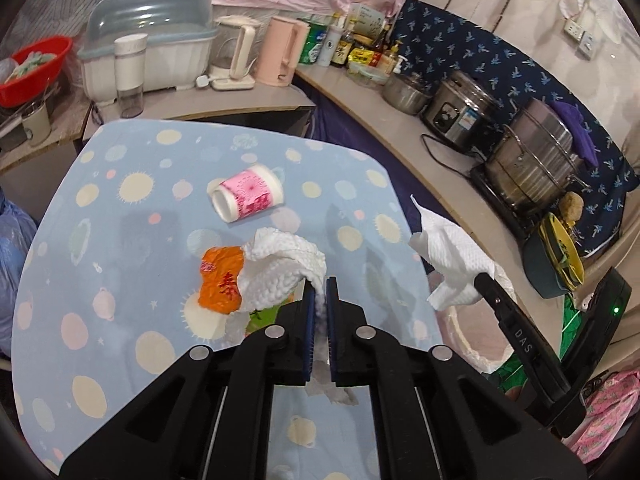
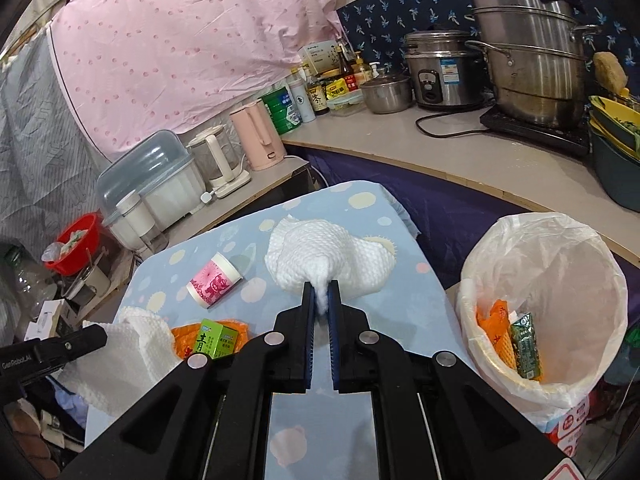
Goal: Collect trash
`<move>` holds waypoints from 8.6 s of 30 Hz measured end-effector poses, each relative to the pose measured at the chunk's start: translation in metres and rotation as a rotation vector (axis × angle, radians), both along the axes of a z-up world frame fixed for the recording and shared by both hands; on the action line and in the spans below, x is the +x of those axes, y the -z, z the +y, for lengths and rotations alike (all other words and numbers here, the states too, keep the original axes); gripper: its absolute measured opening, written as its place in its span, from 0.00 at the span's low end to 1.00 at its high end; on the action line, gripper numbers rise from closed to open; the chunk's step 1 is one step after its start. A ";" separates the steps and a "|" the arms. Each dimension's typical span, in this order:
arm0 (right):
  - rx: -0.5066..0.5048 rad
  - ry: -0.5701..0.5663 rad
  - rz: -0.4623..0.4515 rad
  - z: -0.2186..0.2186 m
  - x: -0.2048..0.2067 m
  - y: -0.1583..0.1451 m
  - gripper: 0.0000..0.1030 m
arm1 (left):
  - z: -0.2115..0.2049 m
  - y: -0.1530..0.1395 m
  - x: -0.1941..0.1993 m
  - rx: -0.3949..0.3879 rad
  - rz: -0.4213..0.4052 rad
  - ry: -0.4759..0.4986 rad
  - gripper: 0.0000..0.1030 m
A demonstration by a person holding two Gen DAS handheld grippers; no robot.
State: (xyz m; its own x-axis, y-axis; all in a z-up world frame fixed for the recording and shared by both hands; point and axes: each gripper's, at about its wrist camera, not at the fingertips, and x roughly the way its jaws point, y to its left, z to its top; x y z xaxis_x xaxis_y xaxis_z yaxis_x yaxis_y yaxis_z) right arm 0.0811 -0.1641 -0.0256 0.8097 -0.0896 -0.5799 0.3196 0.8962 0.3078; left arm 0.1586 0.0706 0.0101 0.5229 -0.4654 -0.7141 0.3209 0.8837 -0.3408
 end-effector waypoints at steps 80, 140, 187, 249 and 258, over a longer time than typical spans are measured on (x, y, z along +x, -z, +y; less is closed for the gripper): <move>0.083 0.397 -0.019 -0.193 -0.132 0.025 0.23 | -0.315 0.000 -0.059 0.116 -0.130 0.390 0.42; -0.030 -0.203 0.191 0.106 0.022 0.065 0.54 | 0.047 0.085 0.015 0.281 0.014 -0.142 0.81; 0.001 -0.104 0.262 0.073 0.027 0.102 0.49 | 0.007 0.148 0.026 0.258 0.133 -0.002 0.81; 0.056 0.270 -0.048 -0.107 -0.141 0.015 0.49 | -0.202 0.017 -0.111 0.246 -0.149 0.368 0.36; 0.057 0.351 -0.073 -0.150 -0.150 0.010 0.49 | -0.256 0.014 -0.119 0.267 -0.192 0.422 0.36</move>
